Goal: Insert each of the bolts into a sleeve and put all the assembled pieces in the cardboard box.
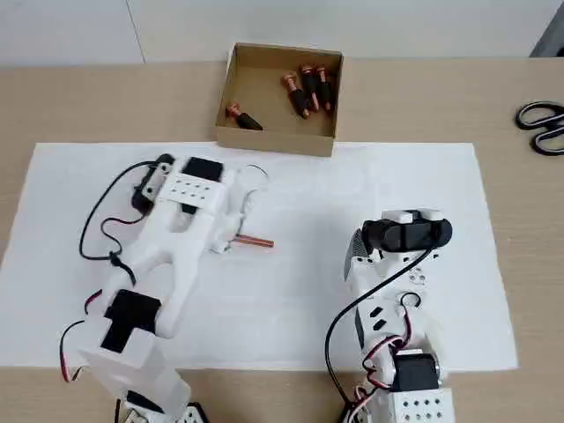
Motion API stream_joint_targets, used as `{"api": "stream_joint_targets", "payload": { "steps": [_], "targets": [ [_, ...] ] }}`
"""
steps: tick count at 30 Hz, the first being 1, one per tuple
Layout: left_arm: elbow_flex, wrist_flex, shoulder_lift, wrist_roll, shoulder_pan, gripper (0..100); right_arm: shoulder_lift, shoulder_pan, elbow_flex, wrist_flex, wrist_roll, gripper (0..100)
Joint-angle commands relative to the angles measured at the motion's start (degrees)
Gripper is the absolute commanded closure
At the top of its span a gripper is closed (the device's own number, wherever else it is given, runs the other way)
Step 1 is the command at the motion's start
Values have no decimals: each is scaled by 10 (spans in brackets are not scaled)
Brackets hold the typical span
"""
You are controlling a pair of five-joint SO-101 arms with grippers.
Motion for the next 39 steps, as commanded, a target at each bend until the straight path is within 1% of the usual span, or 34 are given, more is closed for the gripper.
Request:
{"api": "stream_joint_targets", "payload": {
  "steps": [1, 8, 10, 15, 19, 23, 27, 29, 30, 31, 34, 37, 39],
  "targets": [
    [-4, -20, -32, 4, 32, 899, -14, 6, 1, 0, -5, 995],
    [0, -32, -31, 5, 33, 899, -14, 6, 2, 0, -5, 995],
    [0, -29, -31, 18, 28, 899, -14, 6, 2, 0, -5, 995],
    [26, -37, -31, 26, -18, 899, -14, 6, 2, 0, -5, 995],
    [74, -102, -31, 25, -33, 899, -14, 6, 2, 0, -5, 995],
    [131, -189, -31, 26, -24, 901, -14, 6, -1, 0, -5, 995],
    [165, -245, -32, 24, -20, 918, -14, 6, -1, 0, -5, 995],
    [159, -244, -35, 24, -23, 983, -14, 6, -1, 0, -5, 995],
    [151, -240, -36, 24, -23, 998, -14, 6, -1, 0, -5, 995],
    [141, -234, -37, 24, -22, 987, -14, 6, -1, 0, -5, 995],
    [96, -200, -37, 24, -19, 994, -14, 4, -1, 0, -5, 995],
    [29, -132, -37, 24, -18, 994, -14, 2, -2, 0, -5, 995],
    [-29, -62, -37, 24, -8, 994, -14, 2, -2, 0, -4, 995]
  ]
}}
